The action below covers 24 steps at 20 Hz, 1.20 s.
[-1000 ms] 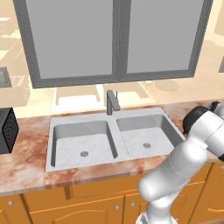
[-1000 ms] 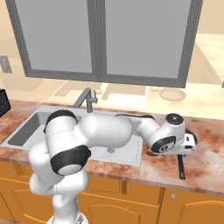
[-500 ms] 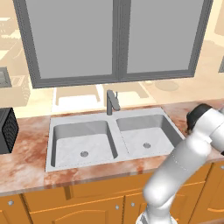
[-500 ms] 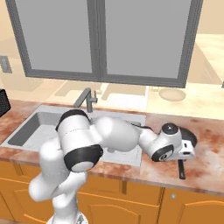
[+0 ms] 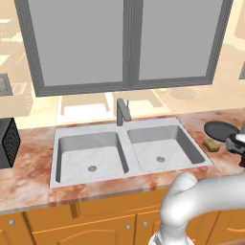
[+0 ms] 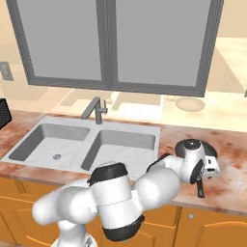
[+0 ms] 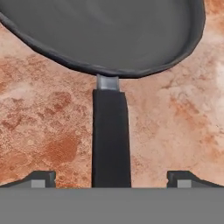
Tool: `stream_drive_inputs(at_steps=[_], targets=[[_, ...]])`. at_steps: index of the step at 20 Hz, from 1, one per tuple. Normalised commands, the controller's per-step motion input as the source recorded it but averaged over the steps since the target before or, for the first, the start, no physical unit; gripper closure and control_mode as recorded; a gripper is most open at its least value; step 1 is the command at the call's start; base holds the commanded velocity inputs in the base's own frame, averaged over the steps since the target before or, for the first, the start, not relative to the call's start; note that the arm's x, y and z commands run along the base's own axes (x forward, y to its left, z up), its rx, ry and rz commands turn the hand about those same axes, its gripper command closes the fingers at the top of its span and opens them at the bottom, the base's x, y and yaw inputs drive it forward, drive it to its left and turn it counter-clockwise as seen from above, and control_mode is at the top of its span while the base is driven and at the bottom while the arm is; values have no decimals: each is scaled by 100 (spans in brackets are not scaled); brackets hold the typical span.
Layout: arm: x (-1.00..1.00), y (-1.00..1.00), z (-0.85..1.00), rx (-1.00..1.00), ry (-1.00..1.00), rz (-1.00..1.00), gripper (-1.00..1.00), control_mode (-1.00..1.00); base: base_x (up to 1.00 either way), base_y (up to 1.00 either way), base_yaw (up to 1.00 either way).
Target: Pick the pan and sponge and place them into the sink. Then turn on the water.
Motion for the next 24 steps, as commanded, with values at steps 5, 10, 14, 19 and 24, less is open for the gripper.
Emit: stream_drive_inputs(at_steps=[5,10,14,19,24], targets=[[22,-42,-28,2,0,1,-100,-100,0,0,0],[17,-36,-27,4,1,2,100,-100,0,0,0],[0,-18,-25,8,0,6,100,-100,0,0,0],[-1,1,-26,5,0,11,100,-100,0,0,0],[-41,28,-5,0,-5,10,100,-100,0,0,0]])
